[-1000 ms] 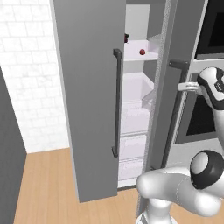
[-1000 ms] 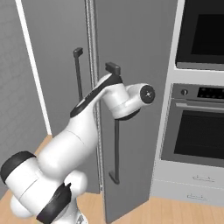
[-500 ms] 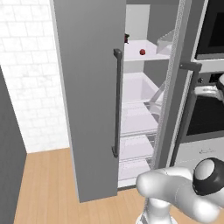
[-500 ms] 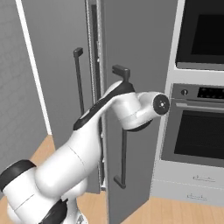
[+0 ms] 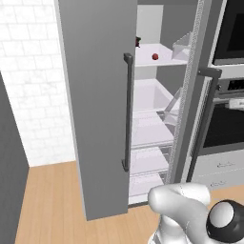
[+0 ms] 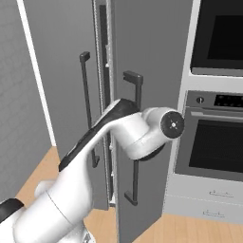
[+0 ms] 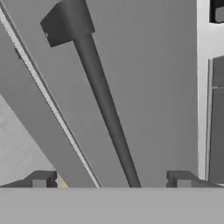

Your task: Take the strawberry from the fridge and place it on top of the pancake, located on the dining counter.

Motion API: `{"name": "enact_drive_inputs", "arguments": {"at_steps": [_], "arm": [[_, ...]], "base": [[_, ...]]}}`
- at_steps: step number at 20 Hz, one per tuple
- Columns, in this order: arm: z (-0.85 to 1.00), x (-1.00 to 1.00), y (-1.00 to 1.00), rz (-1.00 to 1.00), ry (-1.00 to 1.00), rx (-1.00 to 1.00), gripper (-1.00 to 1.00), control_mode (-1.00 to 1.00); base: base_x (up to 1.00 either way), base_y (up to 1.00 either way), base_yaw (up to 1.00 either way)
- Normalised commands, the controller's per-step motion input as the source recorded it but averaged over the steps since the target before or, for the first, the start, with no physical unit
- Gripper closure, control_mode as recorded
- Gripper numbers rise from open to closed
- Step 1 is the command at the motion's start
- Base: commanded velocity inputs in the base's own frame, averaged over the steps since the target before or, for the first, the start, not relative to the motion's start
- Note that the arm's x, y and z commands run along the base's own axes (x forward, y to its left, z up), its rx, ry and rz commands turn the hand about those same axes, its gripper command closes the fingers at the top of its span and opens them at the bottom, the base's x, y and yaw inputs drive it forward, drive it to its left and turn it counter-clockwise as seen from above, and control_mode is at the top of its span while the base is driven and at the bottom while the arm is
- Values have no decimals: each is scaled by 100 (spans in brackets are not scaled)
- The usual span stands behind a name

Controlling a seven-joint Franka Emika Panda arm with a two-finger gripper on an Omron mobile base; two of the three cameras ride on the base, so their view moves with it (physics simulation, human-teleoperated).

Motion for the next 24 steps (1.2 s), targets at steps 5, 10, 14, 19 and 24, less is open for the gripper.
{"name": "enact_drive_inputs", "arguments": {"at_steps": [5, 10, 14, 19, 24], "arm": [[29, -35, 93, -10, 8, -42, -100, -100], [14, 4, 100, -9, 18, -51, -100, -100], [-4, 50, 100, -12, 19, -58, -100, -100], [-4, 100, 76, -7, 14, -70, -100, -100], [0, 87, 13, -1, 37, -35, -100, -100]], "base": [[0, 0, 0], [0, 0, 0], [0, 0, 0], [0, 0, 0], [0, 0, 0]]}}
